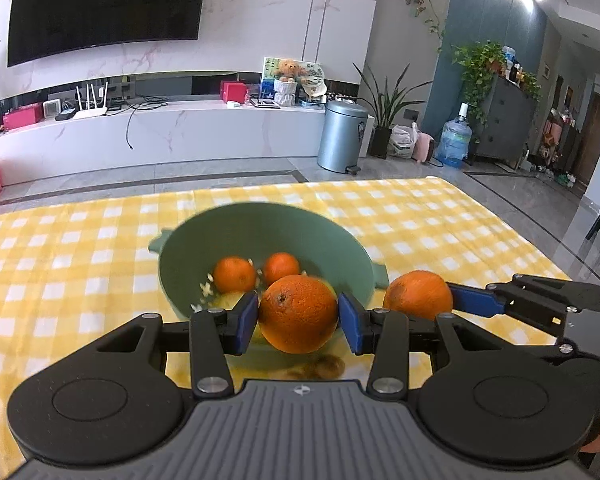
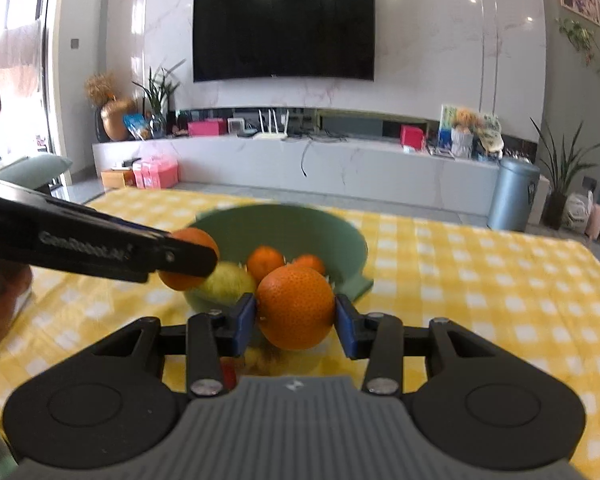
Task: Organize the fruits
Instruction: 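Carry both oranges over the green colander and lower them inside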
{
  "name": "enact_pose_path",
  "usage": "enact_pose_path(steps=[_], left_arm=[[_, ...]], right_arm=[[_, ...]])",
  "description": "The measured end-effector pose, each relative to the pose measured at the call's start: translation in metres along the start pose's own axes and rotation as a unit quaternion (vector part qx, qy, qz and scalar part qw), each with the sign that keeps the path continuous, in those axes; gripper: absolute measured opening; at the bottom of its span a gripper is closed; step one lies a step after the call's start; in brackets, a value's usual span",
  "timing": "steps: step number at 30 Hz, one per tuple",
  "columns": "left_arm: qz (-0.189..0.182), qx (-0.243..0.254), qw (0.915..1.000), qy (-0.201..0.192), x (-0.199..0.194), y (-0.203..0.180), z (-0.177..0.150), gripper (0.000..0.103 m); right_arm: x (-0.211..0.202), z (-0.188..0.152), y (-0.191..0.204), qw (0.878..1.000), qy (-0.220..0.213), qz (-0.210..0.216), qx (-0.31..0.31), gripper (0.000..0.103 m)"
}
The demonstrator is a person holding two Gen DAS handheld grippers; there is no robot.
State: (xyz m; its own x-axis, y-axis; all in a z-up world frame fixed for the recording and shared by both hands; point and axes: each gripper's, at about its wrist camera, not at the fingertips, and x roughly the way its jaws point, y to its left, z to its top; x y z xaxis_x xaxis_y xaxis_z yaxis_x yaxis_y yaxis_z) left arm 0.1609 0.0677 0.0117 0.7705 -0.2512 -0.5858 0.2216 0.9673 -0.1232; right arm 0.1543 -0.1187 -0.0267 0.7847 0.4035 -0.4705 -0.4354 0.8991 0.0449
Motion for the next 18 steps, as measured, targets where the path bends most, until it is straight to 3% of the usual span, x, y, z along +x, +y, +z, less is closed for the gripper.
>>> enact_pose_path(steps=[11,18], left_arm=[[0.011,0.006,0.9998,0.014,0.037,0.023,0.024,0.049],[0.010,-0.046,0.9983,0.034,0.059,0.060,0.030,0.049]], right_arm=[[0.048,0.045,-0.010,0.999,0.016,0.023,-0.026,0.040],[0.089,0.061,-0.019,0.996,0.052,0.060,-0.030,0.040]])
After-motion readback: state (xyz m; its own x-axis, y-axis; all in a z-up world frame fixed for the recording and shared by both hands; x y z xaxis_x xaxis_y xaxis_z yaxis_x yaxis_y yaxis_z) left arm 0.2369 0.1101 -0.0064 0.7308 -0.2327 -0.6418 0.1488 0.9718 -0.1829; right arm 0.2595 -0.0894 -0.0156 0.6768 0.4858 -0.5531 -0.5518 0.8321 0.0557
